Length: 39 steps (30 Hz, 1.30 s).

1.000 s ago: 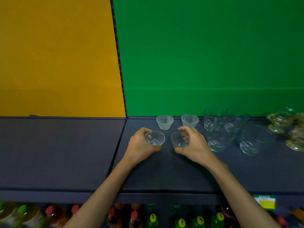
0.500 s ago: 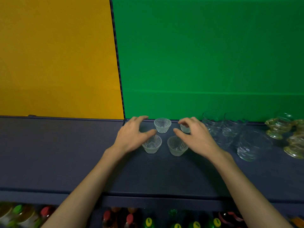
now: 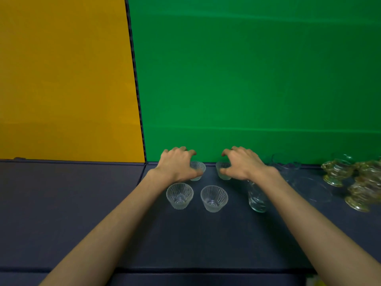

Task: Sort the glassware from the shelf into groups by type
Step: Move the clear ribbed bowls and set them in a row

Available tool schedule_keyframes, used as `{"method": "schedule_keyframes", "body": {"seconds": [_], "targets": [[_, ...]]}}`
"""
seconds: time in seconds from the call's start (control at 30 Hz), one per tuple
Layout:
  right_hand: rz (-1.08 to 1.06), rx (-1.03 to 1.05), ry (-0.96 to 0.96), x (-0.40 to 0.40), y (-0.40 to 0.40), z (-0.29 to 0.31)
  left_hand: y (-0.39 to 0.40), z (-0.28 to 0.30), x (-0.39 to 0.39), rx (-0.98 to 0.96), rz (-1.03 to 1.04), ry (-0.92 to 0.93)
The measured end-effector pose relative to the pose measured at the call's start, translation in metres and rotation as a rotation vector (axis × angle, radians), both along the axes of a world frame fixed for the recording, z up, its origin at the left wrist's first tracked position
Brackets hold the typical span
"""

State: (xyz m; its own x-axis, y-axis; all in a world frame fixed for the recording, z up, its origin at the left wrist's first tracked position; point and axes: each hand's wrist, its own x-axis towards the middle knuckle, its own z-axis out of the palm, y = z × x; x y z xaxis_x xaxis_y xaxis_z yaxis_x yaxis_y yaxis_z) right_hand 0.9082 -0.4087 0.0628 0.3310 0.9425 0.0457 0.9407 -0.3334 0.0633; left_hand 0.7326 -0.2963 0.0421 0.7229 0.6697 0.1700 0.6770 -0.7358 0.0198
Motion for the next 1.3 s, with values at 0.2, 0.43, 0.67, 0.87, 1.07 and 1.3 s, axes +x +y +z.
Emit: {"method": "schedule_keyframes", "body": {"seconds": [0.2,0.43,0.67,0.87,1.07,1.3], "targets": [[0.023,-0.136,-0.034,0.014,0.018,-0.010,0.011,-0.010,0.014,-0.046,0.001,0.083],[0.042,-0.143,-0.026,0.022,0.025,-0.020,0.014,-0.018,0.016,-0.111,0.009,0.036],[0.080,-0.061,0.023,0.007,0.018,-0.014,0.013,-0.010,0.002,-0.104,0.057,-0.157],[0.105,0.075,0.111,-0.021,-0.002,0.015,0.004,0.005,-0.027,-0.143,0.039,-0.277],[0.138,0.079,0.197,-0.046,-0.029,0.019,-0.020,0.012,-0.053,-0.156,0.048,-0.304],[0.136,0.065,0.216,-0.056,-0.046,-0.003,-0.051,0.003,-0.067,-0.172,0.022,-0.273]]}}
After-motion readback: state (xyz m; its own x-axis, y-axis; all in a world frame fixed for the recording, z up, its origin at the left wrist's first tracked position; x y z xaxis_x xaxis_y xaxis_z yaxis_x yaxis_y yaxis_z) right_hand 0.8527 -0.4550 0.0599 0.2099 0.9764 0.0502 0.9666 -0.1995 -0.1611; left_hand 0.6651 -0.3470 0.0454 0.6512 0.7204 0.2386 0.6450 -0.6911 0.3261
